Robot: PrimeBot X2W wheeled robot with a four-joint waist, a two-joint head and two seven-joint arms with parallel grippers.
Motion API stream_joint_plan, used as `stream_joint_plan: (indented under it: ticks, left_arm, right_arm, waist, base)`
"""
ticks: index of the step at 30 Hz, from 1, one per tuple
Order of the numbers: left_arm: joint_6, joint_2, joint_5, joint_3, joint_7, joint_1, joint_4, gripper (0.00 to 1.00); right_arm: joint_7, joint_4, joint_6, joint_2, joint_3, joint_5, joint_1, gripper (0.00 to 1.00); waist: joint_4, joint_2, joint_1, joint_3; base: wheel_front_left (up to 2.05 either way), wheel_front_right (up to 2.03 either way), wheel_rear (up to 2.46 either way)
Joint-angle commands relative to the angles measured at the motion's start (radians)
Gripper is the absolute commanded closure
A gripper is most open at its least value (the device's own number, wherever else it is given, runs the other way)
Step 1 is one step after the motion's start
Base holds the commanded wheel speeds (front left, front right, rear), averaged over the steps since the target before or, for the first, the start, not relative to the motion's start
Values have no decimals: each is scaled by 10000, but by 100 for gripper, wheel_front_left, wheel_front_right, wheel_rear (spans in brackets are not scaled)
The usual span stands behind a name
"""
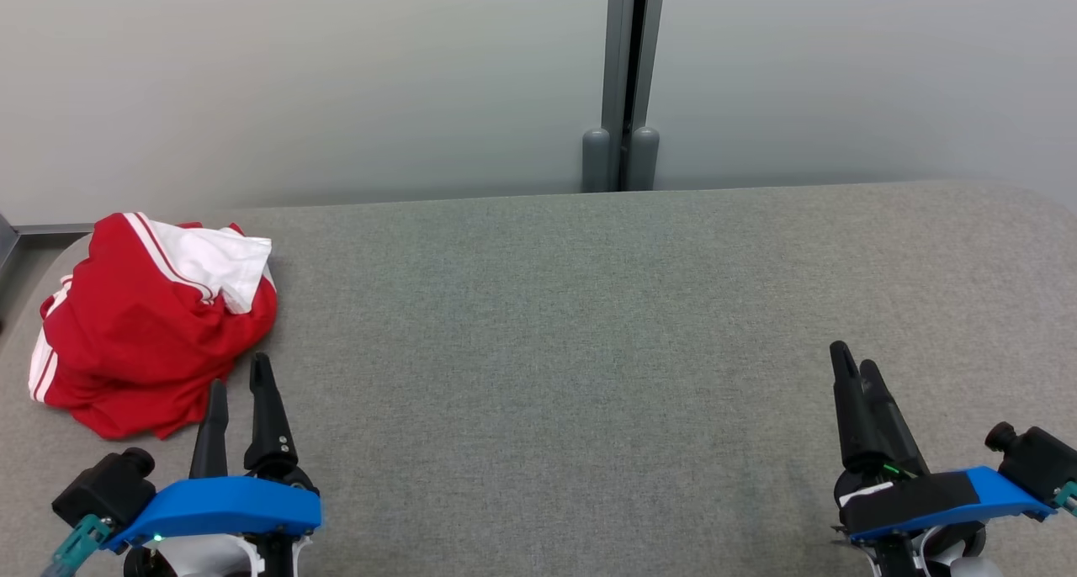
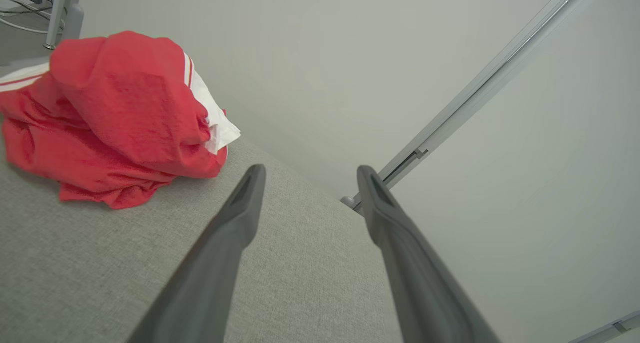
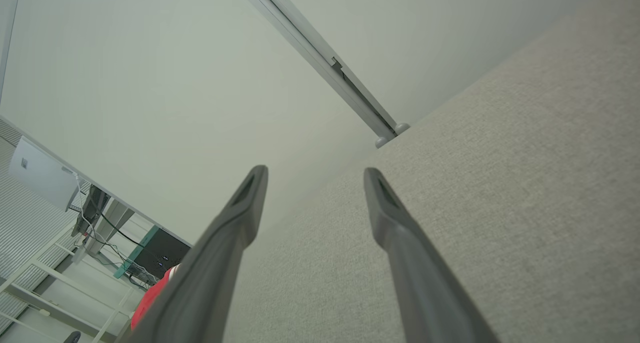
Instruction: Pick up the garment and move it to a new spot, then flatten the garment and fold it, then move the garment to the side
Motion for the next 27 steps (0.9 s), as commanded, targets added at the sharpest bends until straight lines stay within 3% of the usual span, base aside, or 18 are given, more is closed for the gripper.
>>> stream_joint_plan:
  ticks: [1,27]
  left_arm:
    - [35,77,281,-67,-86,-125,-53,0]
    - [-19,110,3269,-430,-762,-83,477,0]
  right_arm:
    - [-92,-116,33,-74,28,-263,-67,0]
    - [-769,35,35,-95,339,-3216,42,0]
  waist:
    - [5,0,0,-3]
    - [75,0,0,-78]
  base:
    - [0,0,0]
    - [0,0,0]
